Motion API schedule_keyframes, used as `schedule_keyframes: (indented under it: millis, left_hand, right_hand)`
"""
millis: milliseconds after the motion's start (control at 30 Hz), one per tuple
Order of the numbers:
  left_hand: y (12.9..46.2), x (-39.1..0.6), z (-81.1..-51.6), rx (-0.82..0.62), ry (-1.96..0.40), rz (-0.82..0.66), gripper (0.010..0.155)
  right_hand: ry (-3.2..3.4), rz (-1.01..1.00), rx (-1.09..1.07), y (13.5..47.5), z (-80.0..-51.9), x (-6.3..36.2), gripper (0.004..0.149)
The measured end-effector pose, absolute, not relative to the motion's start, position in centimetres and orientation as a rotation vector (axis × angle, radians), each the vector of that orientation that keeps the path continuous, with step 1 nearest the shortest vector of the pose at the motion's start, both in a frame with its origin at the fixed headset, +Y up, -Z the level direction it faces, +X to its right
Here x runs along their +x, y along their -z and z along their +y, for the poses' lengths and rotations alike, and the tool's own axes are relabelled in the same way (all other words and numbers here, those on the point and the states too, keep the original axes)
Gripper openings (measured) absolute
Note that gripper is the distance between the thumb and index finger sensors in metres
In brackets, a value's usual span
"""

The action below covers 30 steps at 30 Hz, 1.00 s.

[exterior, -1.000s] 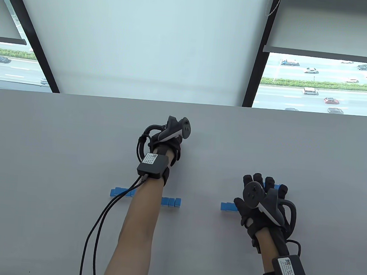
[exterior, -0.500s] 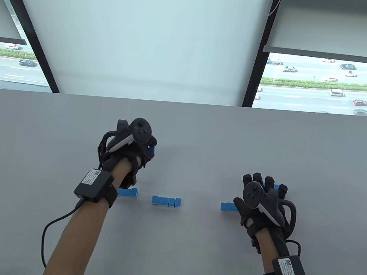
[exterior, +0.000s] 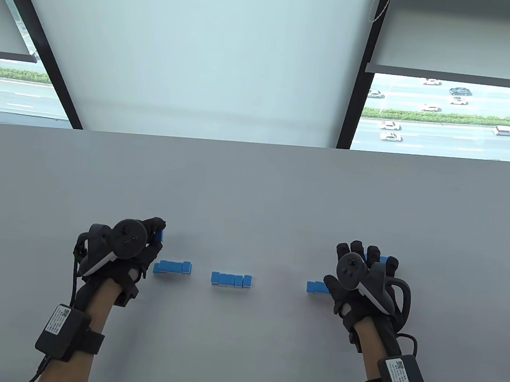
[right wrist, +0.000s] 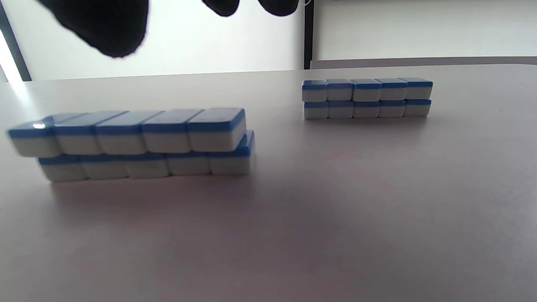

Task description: Build mahjong tile wall

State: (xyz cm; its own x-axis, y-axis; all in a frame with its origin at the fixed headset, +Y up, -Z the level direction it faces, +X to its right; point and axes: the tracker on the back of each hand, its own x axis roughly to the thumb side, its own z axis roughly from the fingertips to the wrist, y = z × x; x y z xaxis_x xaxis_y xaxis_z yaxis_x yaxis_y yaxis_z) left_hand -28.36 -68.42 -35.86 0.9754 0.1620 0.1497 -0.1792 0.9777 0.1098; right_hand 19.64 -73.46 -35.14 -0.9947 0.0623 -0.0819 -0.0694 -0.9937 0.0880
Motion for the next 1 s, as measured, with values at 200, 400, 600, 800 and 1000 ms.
schedule_keyframes:
  millis: [200, 400, 600, 800, 1000]
  left_hand:
    - [35.2, -28.2, -71.1, 0.043, -0.069, -0.131, 0.059]
    - [35.8, -28.6, -73.0, -0.047, -0.003, -0.093, 0.059]
    - [36.3, -28.5, -74.1, -0.103, 0.011, -0.095, 0.058]
    - [36.4, -28.2, -74.4, -0.117, 0.013, -0.106, 0.057]
    - [36.4, -28.2, -74.6, -0.145, 0.000, -0.101, 0.057]
  right_hand:
    - [-3.072, 0.163, -0.140, 35.3, -73.8, 19.8, 0.079]
    - [-3.080, 0.168, -0.155, 35.3, -73.9, 20.0, 0.079]
    - [-3.076, 0.174, -0.166, 35.3, -73.9, 20.1, 0.079]
    - [-3.072, 0.175, -0.173, 35.3, -73.9, 20.2, 0.079]
    - [-3.062, 0.174, -0.183, 35.3, -73.8, 20.5, 0.079]
